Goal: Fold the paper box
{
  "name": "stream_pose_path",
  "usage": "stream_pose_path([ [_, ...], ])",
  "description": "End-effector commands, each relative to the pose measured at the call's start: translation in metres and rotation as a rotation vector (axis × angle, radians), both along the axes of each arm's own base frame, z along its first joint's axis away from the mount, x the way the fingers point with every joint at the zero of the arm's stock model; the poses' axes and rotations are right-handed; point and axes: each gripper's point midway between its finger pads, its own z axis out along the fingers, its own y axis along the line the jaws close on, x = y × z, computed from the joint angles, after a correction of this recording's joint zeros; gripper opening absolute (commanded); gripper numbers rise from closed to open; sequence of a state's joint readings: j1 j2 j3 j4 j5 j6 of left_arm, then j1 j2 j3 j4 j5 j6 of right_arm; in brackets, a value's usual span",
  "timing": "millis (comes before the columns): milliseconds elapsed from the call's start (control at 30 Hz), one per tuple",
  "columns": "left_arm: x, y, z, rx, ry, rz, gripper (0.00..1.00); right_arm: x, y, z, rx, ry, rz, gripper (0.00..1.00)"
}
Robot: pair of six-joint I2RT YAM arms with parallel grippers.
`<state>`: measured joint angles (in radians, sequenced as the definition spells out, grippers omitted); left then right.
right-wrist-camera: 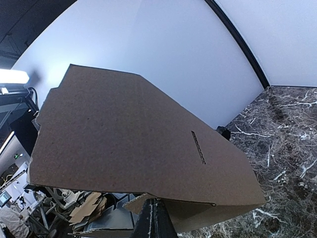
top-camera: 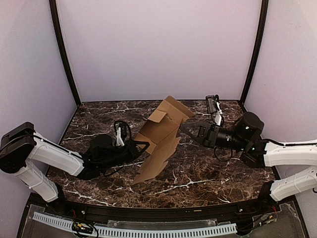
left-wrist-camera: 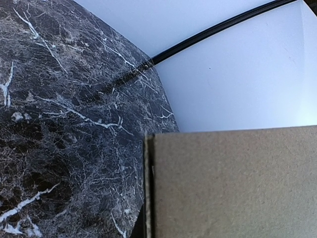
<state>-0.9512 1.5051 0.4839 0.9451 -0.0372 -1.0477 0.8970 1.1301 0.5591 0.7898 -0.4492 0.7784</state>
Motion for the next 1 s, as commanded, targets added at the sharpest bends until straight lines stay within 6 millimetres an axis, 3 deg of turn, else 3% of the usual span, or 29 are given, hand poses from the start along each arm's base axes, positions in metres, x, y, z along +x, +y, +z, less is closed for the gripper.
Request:
stream_pose_path([
  [0,-0.001,-0.007,0.009,-0.003,-0.032,-0.037,0.01,0.000,0.006,0.014,0.021,-0.034,0.008,0.00],
  [167,0.000,-0.010,0.010,0.007,-0.040,-0.041,0.01,0.004,0.011,0.009,-0.004,-0.019,0.007,0.00],
  [400,0.001,-0.012,0.014,0.035,-0.061,-0.047,0.01,0.013,0.020,-0.022,-0.110,0.039,-0.026,0.00],
  [967,0.003,-0.005,0.025,0.077,-0.098,-0.023,0.01,0.039,-0.002,-0.108,-0.383,0.206,-0.263,0.00],
])
